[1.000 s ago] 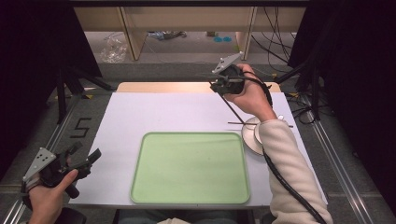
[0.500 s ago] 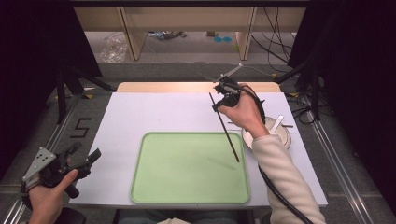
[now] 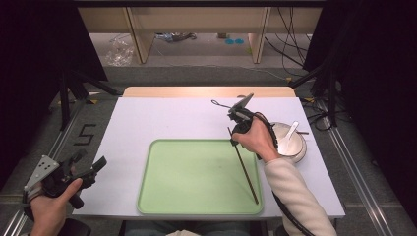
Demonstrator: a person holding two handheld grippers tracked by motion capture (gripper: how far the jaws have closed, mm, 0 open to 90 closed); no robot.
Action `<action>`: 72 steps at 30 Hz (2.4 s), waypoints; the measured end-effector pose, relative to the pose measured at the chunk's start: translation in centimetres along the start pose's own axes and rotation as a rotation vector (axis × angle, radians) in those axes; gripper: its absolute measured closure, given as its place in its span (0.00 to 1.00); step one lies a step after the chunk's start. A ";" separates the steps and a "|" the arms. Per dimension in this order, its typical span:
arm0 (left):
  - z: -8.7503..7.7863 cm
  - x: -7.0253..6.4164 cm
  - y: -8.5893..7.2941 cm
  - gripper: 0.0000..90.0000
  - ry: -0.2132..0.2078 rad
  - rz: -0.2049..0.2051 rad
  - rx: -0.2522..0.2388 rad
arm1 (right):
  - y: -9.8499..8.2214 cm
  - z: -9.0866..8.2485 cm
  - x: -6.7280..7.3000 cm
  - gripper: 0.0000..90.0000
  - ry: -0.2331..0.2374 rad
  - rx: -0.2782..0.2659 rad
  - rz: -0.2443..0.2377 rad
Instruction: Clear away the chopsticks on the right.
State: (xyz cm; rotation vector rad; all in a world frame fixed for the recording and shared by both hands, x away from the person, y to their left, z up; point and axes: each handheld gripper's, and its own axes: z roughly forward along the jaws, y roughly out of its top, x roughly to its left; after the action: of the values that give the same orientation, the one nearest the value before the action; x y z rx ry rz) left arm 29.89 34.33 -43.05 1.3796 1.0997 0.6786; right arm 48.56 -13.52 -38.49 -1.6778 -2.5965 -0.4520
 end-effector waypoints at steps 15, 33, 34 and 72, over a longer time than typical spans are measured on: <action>0.0 0.0 0.0 0.18 -0.001 0.004 -0.002 | -0.2 5.1 -0.6 0.97 -0.022 0.078 0.067; 0.1 0.0 0.0 0.18 -0.007 0.011 -0.001 | -0.2 5.7 -0.5 0.85 -0.065 0.077 0.048; 0.1 0.0 0.0 0.18 -0.006 0.011 0.000 | -0.1 5.1 -0.3 0.83 -0.068 0.052 0.048; 0.1 0.0 0.0 0.19 0.010 0.025 0.015 | 4.2 5.6 -6.4 0.83 -0.421 0.146 -0.930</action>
State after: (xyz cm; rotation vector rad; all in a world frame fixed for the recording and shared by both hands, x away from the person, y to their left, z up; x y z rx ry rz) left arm 29.94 34.33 -43.08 1.4059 1.0988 0.6979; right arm 55.80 -16.28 -43.96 -0.4511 -3.4855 0.1295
